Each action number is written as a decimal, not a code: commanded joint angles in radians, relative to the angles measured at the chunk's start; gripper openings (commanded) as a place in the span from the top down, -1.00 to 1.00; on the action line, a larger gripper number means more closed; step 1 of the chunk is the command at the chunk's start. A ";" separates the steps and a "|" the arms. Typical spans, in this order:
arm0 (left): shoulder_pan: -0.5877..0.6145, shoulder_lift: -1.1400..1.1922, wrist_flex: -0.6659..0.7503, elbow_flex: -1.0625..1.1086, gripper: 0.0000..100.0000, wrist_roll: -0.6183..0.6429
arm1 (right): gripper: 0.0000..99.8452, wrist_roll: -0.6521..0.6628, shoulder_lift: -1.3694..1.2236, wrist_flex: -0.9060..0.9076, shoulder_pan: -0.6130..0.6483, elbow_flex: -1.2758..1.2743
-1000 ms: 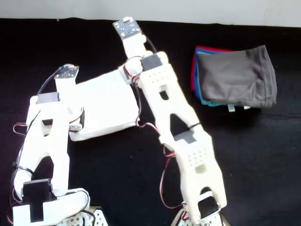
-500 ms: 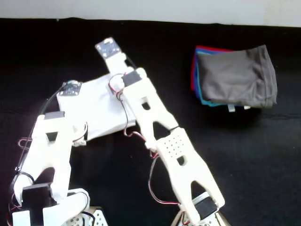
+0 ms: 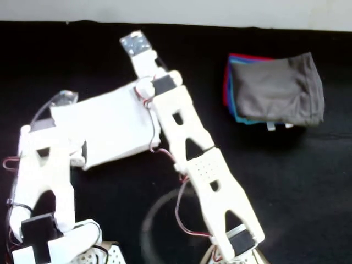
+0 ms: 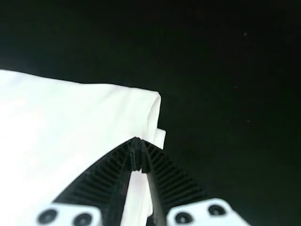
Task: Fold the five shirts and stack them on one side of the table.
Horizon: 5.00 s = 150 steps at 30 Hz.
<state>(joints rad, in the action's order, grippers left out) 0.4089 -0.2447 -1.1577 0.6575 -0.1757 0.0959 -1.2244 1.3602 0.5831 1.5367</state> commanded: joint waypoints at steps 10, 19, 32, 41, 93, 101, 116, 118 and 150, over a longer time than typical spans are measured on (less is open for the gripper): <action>0.061 -0.016 -0.207 -0.249 0.98 -0.006 | 0.47 -0.123 0.084 0.289 0.076 0.053; 0.111 -0.016 -0.213 -0.245 0.98 -0.008 | 0.42 -0.213 0.010 0.137 0.111 -0.082; 0.171 -0.016 -0.212 -0.251 0.98 -0.008 | 0.96 -0.161 -0.091 0.093 0.114 -0.108; 0.171 -0.015 -0.204 -0.249 0.98 -0.006 | 0.99 -0.009 -0.027 0.289 0.094 -0.019; 0.163 -0.015 -0.169 -0.242 0.98 -0.005 | 0.99 0.224 0.450 0.285 -0.679 -0.506; 0.162 -0.015 -0.169 -0.243 0.98 -0.005 | 0.99 0.226 0.567 0.366 -0.599 -0.369; 0.160 -0.007 -0.167 -0.242 0.98 -0.003 | 0.99 0.264 0.872 0.400 -0.512 -0.308; 0.160 -0.007 -0.167 -0.242 0.98 -0.003 | 0.99 0.265 0.877 0.400 -0.538 -0.308; 0.116 -0.007 -0.155 -0.240 0.98 -0.003 | 0.61 0.419 0.354 -0.045 -0.881 -0.295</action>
<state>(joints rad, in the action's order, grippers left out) 0.5378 -0.2447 -1.3234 0.4442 -0.1757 0.5102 -0.8915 1.3433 -0.2869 1.1899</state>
